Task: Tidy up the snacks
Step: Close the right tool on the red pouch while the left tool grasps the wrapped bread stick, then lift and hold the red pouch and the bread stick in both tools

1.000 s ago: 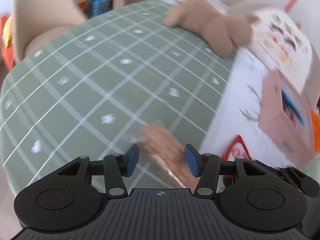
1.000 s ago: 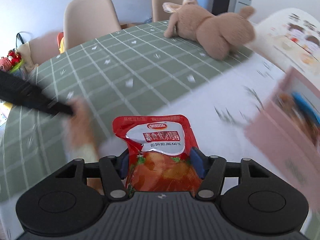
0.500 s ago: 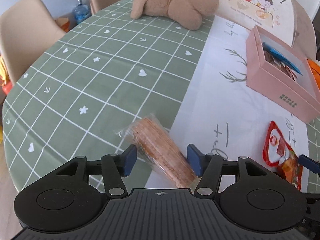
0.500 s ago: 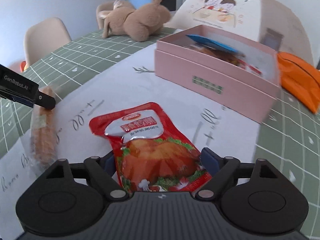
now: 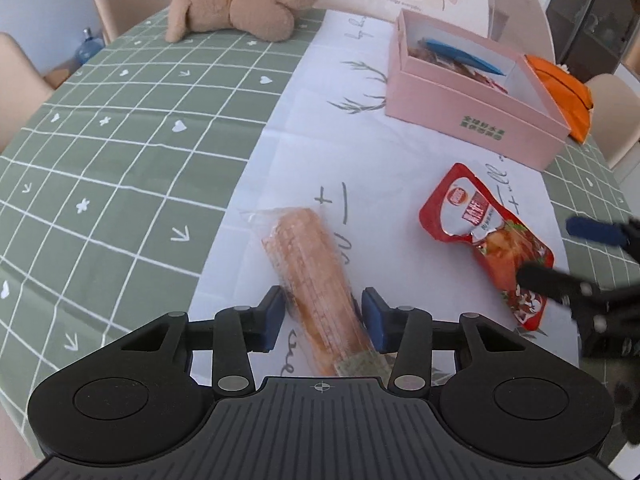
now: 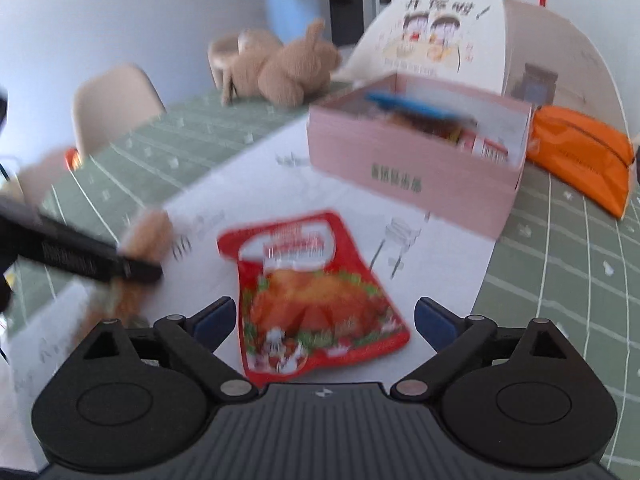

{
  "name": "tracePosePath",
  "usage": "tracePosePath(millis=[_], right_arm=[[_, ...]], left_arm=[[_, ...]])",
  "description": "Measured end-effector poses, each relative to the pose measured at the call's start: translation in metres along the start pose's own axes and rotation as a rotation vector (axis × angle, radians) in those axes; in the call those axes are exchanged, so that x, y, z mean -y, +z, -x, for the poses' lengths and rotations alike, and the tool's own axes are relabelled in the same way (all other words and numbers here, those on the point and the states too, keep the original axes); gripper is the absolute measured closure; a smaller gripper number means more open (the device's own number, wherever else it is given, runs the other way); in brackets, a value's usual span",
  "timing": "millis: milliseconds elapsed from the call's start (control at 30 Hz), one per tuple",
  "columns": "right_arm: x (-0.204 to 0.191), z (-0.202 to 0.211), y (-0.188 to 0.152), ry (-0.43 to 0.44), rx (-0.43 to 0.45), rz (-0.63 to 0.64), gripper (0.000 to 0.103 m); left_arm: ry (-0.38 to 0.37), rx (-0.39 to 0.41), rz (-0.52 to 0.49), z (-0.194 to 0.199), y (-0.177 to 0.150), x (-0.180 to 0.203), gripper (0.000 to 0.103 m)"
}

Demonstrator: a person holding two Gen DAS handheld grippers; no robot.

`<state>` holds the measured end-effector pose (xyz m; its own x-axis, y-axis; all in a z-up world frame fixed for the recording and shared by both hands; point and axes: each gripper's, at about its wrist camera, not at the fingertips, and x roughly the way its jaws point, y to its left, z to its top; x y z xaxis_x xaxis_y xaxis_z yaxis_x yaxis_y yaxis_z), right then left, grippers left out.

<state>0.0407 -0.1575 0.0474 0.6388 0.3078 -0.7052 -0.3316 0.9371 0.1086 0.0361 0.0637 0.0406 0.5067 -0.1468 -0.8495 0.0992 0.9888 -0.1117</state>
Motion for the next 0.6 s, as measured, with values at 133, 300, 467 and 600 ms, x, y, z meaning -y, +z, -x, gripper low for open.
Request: tracePosePath(millis=[133, 300, 467, 600], right_arm=[[-0.002, -0.022, 0.015, -0.005, -0.024, 0.055, 0.007], [-0.002, -0.060, 0.024, 0.027, -0.094, 0.007, 0.005], [-0.009, -0.056, 0.020, 0.056, -0.099, 0.007, 0.006], [-0.010, -0.050, 0.020, 0.161, -0.122, -0.038, 0.006]], left_arm=[[-0.002, 0.015, -0.014, 0.001, -0.005, 0.002, 0.055], [-0.023, 0.021, -0.010, 0.003, -0.008, -0.001, 0.055], [-0.039, 0.035, 0.030, 0.004, -0.010, -0.005, 0.056], [-0.037, 0.031, 0.028, 0.004, -0.009, -0.005, 0.056]])
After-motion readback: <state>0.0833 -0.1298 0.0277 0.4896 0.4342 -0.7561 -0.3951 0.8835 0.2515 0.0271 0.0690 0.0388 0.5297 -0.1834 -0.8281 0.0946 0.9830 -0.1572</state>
